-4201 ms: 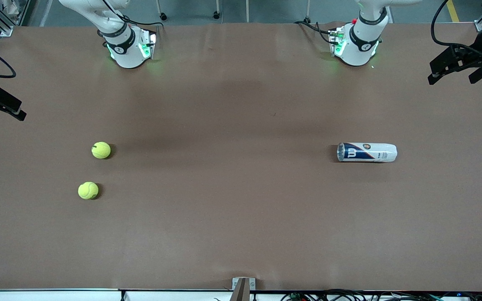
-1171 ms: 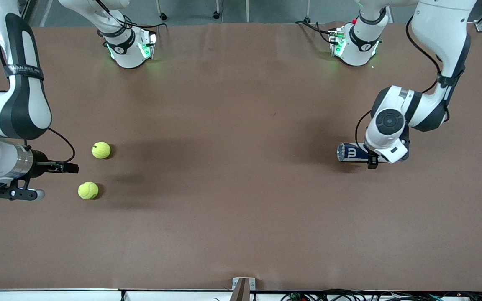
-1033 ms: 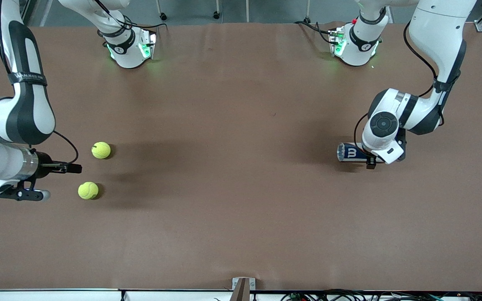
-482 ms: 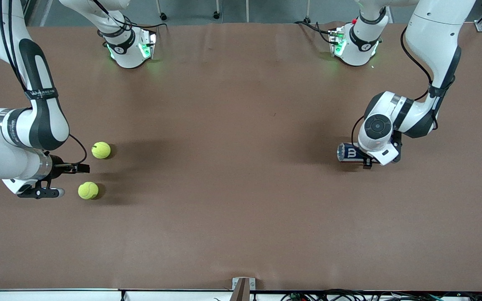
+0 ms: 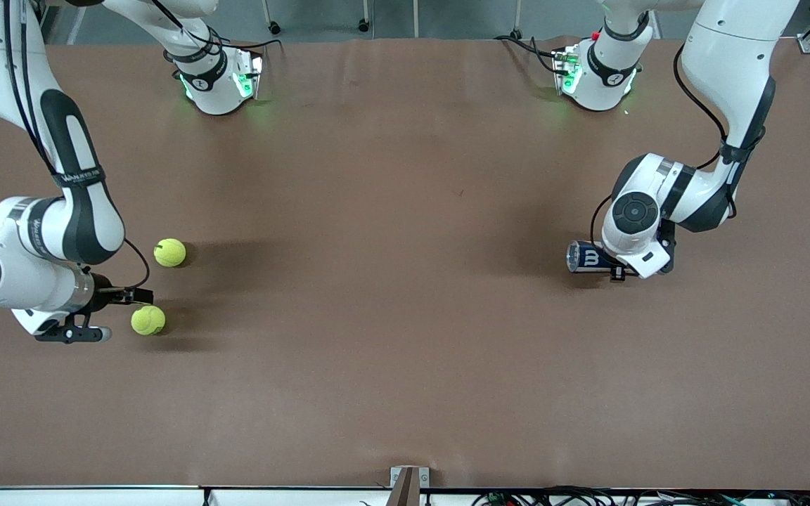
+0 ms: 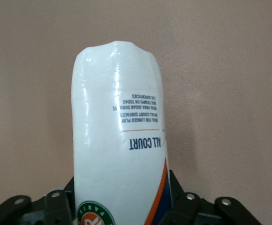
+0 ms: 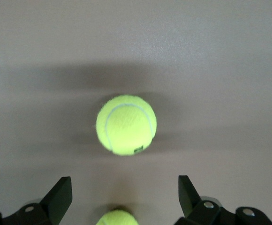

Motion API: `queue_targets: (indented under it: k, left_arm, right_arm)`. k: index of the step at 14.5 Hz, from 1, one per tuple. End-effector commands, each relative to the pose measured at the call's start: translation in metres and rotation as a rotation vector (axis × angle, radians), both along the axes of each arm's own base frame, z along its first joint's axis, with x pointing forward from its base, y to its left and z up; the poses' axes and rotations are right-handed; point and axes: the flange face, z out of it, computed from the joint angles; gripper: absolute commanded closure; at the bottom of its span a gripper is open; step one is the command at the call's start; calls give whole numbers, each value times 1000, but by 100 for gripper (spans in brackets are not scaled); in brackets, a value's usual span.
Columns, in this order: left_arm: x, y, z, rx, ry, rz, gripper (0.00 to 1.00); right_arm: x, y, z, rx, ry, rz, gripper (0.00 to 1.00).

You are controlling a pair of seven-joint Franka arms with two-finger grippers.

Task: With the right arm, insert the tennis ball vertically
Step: 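Grasp the nearer tennis ball with the right gripper while the left gripper lifts the can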

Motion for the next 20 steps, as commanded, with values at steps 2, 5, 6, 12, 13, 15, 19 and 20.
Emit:
queue_targets:
  k: [2,5,6,12,13,15,19,20]
  left_arm:
    - [16,-4,10,-6,-32,-2,31]
    - [36,-29,37,-83,-47,4,31]
    - [44,-40,50,-114,-41,10,31]
    - [71,-138,102,-446,-11,48,31]
    - [74,-157,107,-487,-10,42,31]
    - [80,-194,109,-591,10,49,31]
    - [99,-243,96,-847,74,63,31]
    - [98,-255,99,-896,52,55,31]
  right_arm:
    - [20,-5,-17,5,-7,-7,0]
    - [21,-4,-20,9,-6,-10,0]
    - [21,-4,-24,8,-3,-9,0]
    - [26,-6,-39,9,-9,-12,0]
    - [26,-6,-44,12,-4,-14,0]
    - [27,-6,-48,15,-7,-17,0]
    - [30,-6,-57,14,-30,-18,3]
    - [29,-6,-58,13,-28,-17,3]
